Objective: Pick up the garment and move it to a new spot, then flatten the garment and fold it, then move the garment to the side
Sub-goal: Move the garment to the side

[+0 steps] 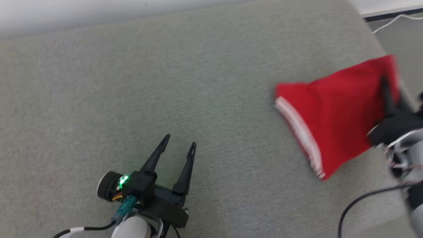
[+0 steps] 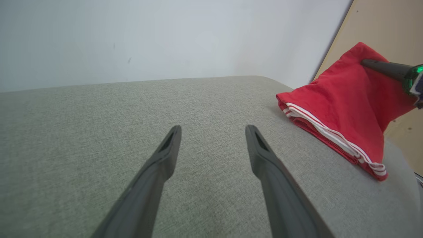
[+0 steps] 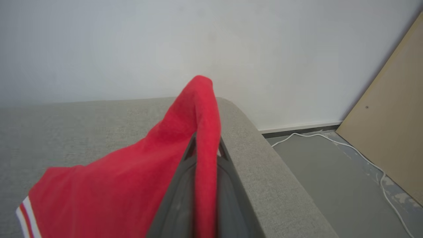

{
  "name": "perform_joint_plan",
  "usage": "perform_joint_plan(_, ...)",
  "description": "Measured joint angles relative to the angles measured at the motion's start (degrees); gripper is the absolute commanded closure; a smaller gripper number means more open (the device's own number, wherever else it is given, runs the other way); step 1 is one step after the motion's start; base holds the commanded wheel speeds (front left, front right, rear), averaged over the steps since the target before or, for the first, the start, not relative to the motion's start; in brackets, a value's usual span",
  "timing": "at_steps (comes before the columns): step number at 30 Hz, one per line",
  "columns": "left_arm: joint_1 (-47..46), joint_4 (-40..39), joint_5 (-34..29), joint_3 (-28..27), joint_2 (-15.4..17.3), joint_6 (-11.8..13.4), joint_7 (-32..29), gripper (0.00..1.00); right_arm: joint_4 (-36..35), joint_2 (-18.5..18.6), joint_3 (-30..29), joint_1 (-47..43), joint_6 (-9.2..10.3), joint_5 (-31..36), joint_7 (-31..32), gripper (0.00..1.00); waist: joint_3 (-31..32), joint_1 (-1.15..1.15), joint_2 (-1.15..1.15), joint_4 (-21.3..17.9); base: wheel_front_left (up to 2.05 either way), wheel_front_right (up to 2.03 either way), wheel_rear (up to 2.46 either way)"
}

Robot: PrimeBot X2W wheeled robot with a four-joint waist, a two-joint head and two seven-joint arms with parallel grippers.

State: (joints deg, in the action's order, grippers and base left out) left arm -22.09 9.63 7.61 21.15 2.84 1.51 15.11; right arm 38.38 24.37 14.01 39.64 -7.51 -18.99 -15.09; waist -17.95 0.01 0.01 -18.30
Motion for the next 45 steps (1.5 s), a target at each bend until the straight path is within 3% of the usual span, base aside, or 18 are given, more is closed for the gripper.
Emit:
perform_joint_plan(9, -2.3, -0.9, -0.7, 2.0, 0.0, 0.7, 0.0, 0.0, 11.6, 5.2, -10.5, 10.1, 0.0, 10.7, 0.0, 1.0, -5.9, 0.0, 0.0, 5.6, 0.0, 0.0, 0.0)
perform_joint_plan(16, -2.9, -1.5, -0.7, 3.6, -0.2, 1.1, 0.0, 0.0, 17.3, 7.9, -17.6, 12.8, -0.01, 18.5, 0.0, 1.0, -8.5, -0.01, 0.0, 9.3, 0.0, 0.0, 0.0)
perform_joint_plan(28, -2.9, -1.1, -0.6, 4.5, -0.1, 1.1, 0.1, 0.0, 21.9, 8.8, -30.8, 11.3, -0.01, 27.5, 0.0, 1.0, -8.1, -0.01, 0.0, 10.5, 0.0, 0.0, 0.0)
perform_joint_plan(29, -2.9, -1.0, -0.6, 4.4, -0.1, 1.1, 0.1, 0.0, 21.8, 8.8, -31.8, 11.2, -0.01, 28.0, 0.0, 0.95, -7.9, -0.01, 0.0, 10.5, 0.0, 0.0, 0.0)
perform_joint_plan(30, -2.8, -1.0, -0.6, 4.4, -0.1, 1.1, 0.0, 0.0, 21.7, 8.9, -32.2, 11.2, -0.01, 28.7, 0.0, 0.43, -7.7, -0.01, 0.0, 10.6, 0.0, 0.0, 0.0)
perform_joint_plan(31, -2.8, -1.0, -0.6, 4.3, -0.1, 1.1, 0.0, 0.0, 21.0, 8.8, -32.7, 11.0, -0.01, 29.1, 0.0, 0.0, -7.5, -0.01, 0.0, 10.6, 0.0, 0.0, 0.0)
perform_joint_plan(38, -1.7, -0.3, -0.4, 3.3, 0.0, 1.1, 0.0, 0.0, 14.9, 6.9, -33.7, 9.1, 0.0, 31.2, 0.0, 0.0, -5.6, -0.01, -0.01, 10.4, 0.0, 0.0, 0.0)
perform_joint_plan(45, 1.3, -0.1, 0.0, -0.5, 0.0, 2.7, 0.0, 0.0, 4.1, 0.3, -22.9, 5.6, 0.0, 26.0, 0.0, 0.0, -1.8, -0.01, 0.0, 10.0, 0.0, 0.0, 0.0)
